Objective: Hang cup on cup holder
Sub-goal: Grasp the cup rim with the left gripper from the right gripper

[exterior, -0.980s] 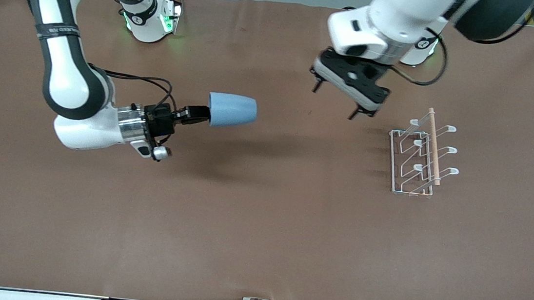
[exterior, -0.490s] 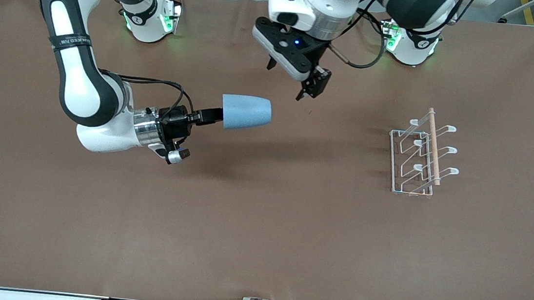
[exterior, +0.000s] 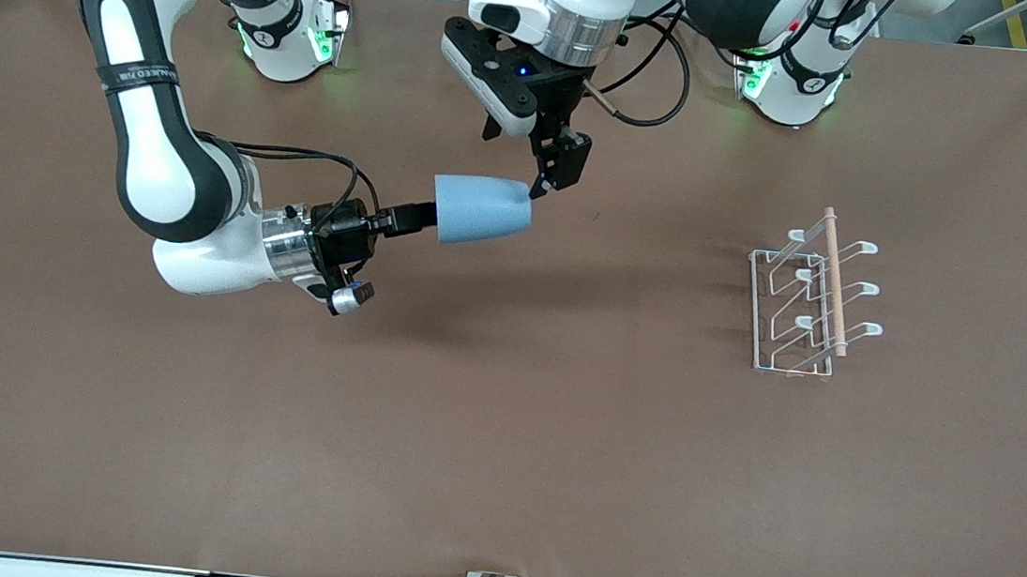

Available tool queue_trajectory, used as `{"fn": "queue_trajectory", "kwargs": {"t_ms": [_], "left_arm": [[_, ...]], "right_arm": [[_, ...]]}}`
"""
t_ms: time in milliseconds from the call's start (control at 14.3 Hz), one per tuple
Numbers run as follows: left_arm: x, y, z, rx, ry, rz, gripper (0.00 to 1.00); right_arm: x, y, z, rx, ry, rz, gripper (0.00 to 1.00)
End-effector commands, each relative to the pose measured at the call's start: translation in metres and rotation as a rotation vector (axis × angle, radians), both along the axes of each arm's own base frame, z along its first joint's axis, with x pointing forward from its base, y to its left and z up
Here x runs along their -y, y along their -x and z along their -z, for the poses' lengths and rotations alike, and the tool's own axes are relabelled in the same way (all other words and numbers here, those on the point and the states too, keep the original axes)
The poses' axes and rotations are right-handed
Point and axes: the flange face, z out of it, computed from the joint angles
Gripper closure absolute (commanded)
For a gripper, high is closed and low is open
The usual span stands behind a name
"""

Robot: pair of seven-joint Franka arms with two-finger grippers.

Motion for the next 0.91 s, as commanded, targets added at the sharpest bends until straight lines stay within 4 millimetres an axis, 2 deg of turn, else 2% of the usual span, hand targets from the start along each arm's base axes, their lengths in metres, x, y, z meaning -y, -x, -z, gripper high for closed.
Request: {"fn": "queue_trajectory", "kwargs": {"t_ms": [0,210,420,630,840], "left_arm": [[0.004,-0.005,-0.006,0.075,-0.02,0.057,0.0],[0.006,-0.008,0.0,0.081,-0.021,0.084,0.0],[0.014,0.0,0.003,0.078,-0.024,0.101,0.0],[0.022,-0.001,0.021,0.06,-0.042,0.116,0.0],[0.028,-0.009,0.046,0.065,-0.094,0.151,0.0]], "right_arm": [[-0.001,0.003,-0.001,-0.013,0.001,-0.029,0.99],[-0.004,0.005,0.001,-0.019,0.022,-0.047,0.99],[-0.004,0.006,0.001,-0.026,0.027,-0.05,0.98],[-0.004,0.006,0.002,-0.027,0.027,-0.05,0.98],[-0.004,0.007,0.002,-0.029,0.029,-0.051,0.98]]}}
